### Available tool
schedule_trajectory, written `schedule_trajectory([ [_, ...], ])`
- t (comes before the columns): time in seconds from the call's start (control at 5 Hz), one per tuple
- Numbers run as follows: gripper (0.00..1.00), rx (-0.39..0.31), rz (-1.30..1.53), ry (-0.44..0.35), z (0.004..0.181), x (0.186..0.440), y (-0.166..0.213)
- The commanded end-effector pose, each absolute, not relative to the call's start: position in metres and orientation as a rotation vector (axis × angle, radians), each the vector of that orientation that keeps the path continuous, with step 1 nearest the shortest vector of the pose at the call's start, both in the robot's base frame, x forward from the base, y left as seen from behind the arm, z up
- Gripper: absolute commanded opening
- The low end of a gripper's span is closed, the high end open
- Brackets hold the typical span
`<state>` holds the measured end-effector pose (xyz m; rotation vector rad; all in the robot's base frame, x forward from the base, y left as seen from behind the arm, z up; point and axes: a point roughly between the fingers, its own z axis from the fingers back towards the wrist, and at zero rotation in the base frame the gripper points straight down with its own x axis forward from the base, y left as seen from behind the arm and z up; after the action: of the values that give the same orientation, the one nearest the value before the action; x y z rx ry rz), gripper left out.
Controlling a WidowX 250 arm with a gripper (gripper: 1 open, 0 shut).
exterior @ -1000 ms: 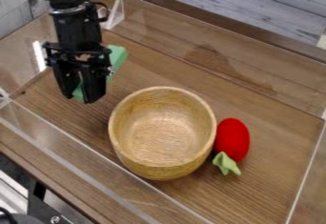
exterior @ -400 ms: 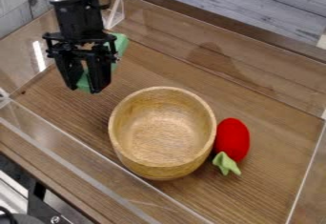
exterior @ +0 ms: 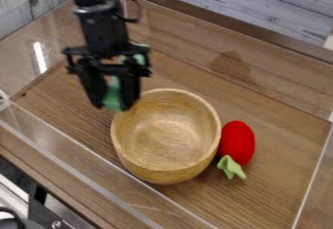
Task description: Put the green block in the brown bowl
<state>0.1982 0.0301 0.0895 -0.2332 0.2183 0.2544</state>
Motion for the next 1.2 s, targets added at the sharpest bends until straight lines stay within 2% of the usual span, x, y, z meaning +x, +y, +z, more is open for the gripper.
schedule_trajectory([
  [0.0,0.0,-0.22,0.277,0.17,0.086,0.201,0.005],
  [0.4,0.0,-0.213,0.334,0.131,0.061,0.199,-0.014],
  [1.0,0.0,-0.197,0.351,0.039,0.048,0.212,-0.014],
])
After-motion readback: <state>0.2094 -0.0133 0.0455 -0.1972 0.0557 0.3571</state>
